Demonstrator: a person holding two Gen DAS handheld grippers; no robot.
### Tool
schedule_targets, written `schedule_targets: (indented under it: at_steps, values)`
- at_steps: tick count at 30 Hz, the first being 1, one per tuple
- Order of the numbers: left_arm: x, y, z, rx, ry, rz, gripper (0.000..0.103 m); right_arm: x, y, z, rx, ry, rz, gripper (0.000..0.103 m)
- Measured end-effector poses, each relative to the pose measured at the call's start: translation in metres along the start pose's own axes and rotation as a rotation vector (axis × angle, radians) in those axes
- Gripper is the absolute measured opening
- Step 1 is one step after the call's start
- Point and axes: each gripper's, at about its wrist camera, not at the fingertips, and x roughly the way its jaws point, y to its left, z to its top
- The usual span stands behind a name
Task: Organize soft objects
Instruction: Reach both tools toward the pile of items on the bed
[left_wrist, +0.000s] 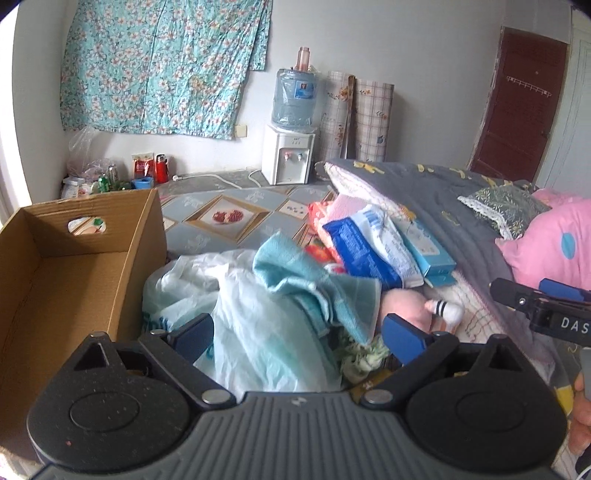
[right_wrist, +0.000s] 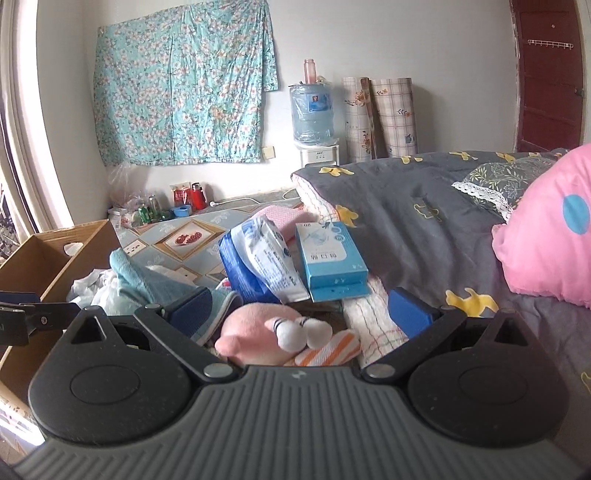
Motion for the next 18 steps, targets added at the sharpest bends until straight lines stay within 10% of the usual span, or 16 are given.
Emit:
schedule_targets:
  at_steps: [8, 18]
  values:
    - [0.049, -0.031, 0.029, 0.068, -0.006, -0.071, 0.078, 0.057, -0.011, 0.058, -0.026, 0.045, 0.069, 0.097]
    - [0.112, -0.049, 0.053, 0.099, 0.027, -0.165, 0.053, 0.141, -0.018, 0.086, 0.005, 0.224, 0.258, 0.053]
